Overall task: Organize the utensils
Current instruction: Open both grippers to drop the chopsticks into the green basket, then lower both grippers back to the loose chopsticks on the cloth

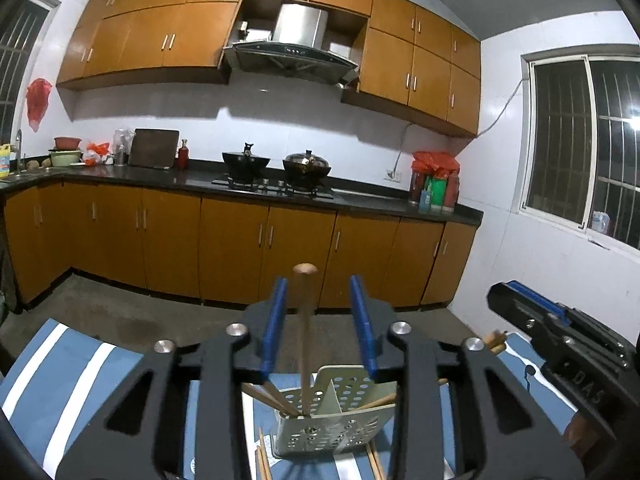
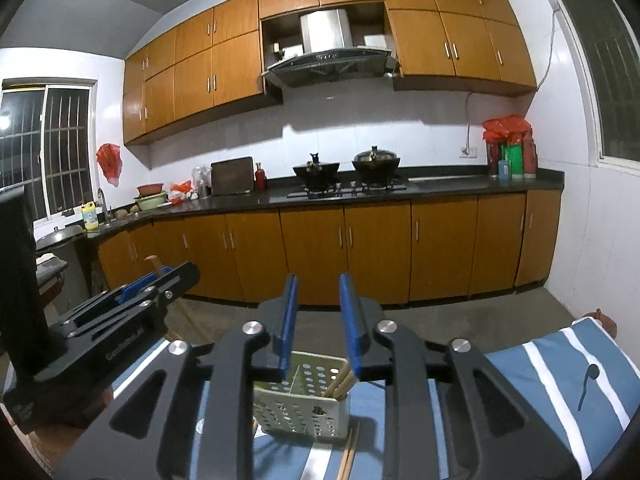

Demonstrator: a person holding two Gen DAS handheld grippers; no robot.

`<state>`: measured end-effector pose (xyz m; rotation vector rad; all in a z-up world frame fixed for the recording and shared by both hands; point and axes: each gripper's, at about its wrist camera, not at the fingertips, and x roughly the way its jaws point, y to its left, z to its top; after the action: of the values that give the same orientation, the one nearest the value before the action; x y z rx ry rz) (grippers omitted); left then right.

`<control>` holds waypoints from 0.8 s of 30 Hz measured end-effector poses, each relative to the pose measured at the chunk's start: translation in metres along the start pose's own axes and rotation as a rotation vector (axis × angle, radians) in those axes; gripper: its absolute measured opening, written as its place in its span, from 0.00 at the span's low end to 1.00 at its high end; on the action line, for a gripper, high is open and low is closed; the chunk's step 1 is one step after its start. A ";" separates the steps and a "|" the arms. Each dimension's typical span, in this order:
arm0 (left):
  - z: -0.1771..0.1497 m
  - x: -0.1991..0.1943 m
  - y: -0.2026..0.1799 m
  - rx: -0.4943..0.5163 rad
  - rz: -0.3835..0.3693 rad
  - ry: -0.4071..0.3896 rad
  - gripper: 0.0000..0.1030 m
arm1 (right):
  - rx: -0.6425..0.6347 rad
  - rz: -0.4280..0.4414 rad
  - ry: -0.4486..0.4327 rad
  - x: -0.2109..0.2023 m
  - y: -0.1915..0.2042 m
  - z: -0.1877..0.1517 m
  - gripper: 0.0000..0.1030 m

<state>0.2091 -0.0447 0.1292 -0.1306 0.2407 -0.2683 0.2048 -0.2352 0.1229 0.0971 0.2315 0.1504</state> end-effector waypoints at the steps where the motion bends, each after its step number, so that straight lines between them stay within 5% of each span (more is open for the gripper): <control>1: 0.002 -0.004 0.001 -0.002 0.001 -0.003 0.34 | 0.001 -0.004 -0.008 -0.005 -0.001 0.001 0.24; 10: 0.007 -0.051 0.029 -0.075 0.010 -0.062 0.36 | 0.094 -0.122 0.020 -0.043 -0.046 -0.016 0.30; 16: -0.015 -0.079 0.059 -0.136 0.085 -0.047 0.36 | 0.165 -0.185 0.233 -0.032 -0.080 -0.079 0.30; 21: -0.072 -0.062 0.072 -0.097 0.170 0.157 0.36 | 0.180 -0.104 0.501 0.000 -0.074 -0.149 0.24; 24: -0.117 -0.042 0.078 -0.091 0.181 0.345 0.36 | 0.181 -0.033 0.620 0.011 -0.053 -0.191 0.18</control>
<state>0.1593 0.0306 0.0137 -0.1516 0.6049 -0.0975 0.1780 -0.2711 -0.0703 0.2258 0.8651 0.1232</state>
